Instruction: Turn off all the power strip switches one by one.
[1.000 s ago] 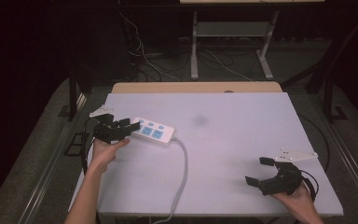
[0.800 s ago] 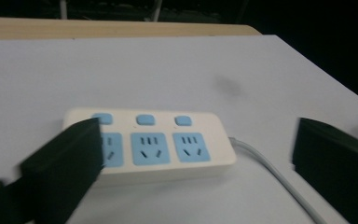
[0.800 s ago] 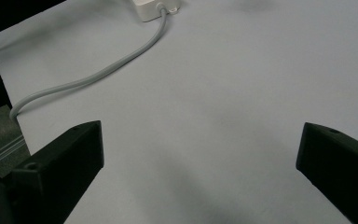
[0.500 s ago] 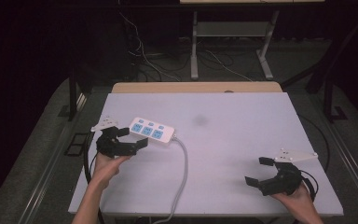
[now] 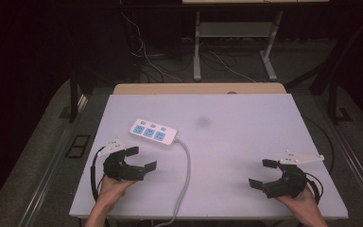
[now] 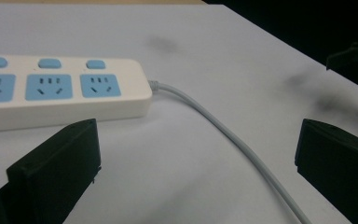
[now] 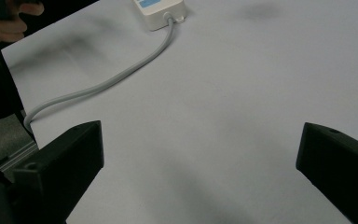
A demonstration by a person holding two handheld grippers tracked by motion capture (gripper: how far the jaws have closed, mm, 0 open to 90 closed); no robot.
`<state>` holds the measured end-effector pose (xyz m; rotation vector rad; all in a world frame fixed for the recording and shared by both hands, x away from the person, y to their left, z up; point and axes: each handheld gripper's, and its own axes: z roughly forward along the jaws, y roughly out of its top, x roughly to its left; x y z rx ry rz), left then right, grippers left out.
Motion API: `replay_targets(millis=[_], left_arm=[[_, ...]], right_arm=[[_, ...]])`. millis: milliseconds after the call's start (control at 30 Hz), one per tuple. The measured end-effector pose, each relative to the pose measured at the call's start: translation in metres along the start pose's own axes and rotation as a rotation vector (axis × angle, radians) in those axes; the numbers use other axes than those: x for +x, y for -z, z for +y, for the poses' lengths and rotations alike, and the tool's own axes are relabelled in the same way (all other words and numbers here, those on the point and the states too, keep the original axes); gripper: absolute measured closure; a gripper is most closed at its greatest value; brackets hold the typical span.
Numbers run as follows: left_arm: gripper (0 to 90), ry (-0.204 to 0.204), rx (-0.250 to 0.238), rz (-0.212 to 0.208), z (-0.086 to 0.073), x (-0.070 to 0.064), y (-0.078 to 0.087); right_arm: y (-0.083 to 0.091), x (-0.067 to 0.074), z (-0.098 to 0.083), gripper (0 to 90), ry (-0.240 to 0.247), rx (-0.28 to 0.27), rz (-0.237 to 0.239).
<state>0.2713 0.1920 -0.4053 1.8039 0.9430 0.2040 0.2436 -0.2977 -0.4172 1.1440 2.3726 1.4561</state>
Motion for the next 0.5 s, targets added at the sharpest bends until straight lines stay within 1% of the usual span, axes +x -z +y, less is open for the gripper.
replay_targets(millis=[133,200,367,467,500], left_arm=[[0.0,-0.025,0.021,-0.018,-0.009,-0.009,0.001],[0.0,-0.034,0.031,-0.023,-0.013,-0.011,0.000],[0.0,-0.037,0.061,-0.033,-0.022,-0.012,-0.005],[0.0,-0.040,0.072,-0.045,-0.024,-0.012,-0.005],[0.0,-0.042,0.072,-0.042,-0.024,-0.012,-0.005]], right_arm=[[0.000,0.000,0.000,0.6,-0.003,-0.004,0.006],[0.000,0.001,-0.001,0.6,-0.007,0.001,0.008],[0.001,0.002,-0.002,0.6,-0.013,0.001,0.011],[0.001,0.003,-0.003,0.6,-0.014,0.002,0.013],[0.001,0.003,-0.003,0.6,-0.014,0.005,0.014]])
